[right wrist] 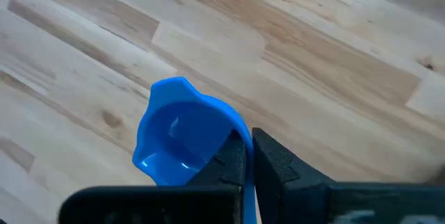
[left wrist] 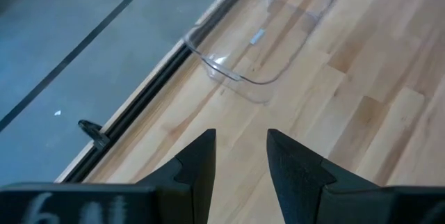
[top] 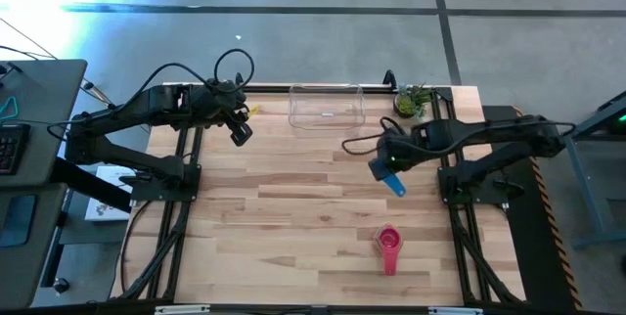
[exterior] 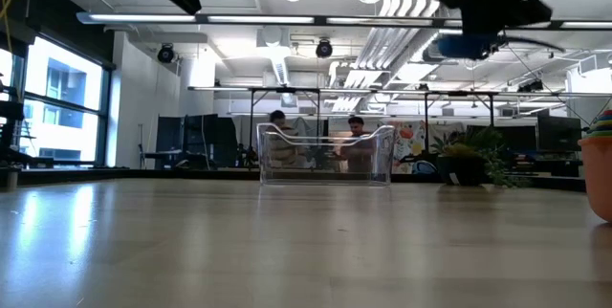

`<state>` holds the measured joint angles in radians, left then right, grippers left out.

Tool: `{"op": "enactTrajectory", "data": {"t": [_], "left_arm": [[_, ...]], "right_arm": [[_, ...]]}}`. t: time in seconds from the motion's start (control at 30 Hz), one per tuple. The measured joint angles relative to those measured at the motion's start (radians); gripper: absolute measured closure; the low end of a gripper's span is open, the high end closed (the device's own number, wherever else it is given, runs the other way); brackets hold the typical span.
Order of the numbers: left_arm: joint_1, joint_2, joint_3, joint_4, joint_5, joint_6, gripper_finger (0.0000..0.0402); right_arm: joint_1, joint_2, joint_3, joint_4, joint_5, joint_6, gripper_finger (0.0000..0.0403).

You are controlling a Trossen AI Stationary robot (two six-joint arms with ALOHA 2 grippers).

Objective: Nest measuring cups in basket
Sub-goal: Stack the blue measuring cup on top of the other red measuring cup

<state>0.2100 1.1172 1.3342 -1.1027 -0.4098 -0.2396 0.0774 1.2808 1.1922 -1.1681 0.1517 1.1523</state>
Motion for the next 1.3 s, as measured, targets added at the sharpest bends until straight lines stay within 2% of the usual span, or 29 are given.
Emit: {"op": "enactTrajectory", "data": {"t": [0.17, 0.3, 0.53, 0.67, 0.87, 1.1, 1.3], "left_arm": [[0.0, 0.0, 0.0, 0.0, 0.025, 0.025, 0.0284], [0.0, 0.0, 0.0, 0.0, 0.029, 0.025, 0.0284], [0.0, 0.0, 0.0, 0.0, 0.045, 0.035, 0.0284], [0.0, 0.0, 0.0, 0.0, 0.049, 0.033, 0.0284], [0.0, 0.0, 0.0, 0.0, 0.115, 0.032, 0.0284], [0.0, 0.0, 0.0, 0.0, 0.119, 0.033, 0.0284], [0.0, 0.0, 0.0, 0.0, 0.119, 0.033, 0.0284]], "right_arm": [[0.132, -0.001, 0.038, -0.072, 0.08, 0.234, 0.0402], [0.253, -0.001, 0.037, -0.097, 0.101, 0.467, 0.0402], [0.494, 0.017, 0.037, -0.104, 0.257, 0.871, 0.0402], [0.591, 0.069, 0.036, -0.116, 0.26, 1.052, 0.0402], [0.633, 0.166, 0.036, -0.026, 0.197, 1.091, 0.0402], [0.632, 0.251, 0.036, 0.075, 0.17, 1.091, 0.0402], [0.617, 0.285, 0.037, 0.16, 0.227, 1.071, 0.0402]]}}
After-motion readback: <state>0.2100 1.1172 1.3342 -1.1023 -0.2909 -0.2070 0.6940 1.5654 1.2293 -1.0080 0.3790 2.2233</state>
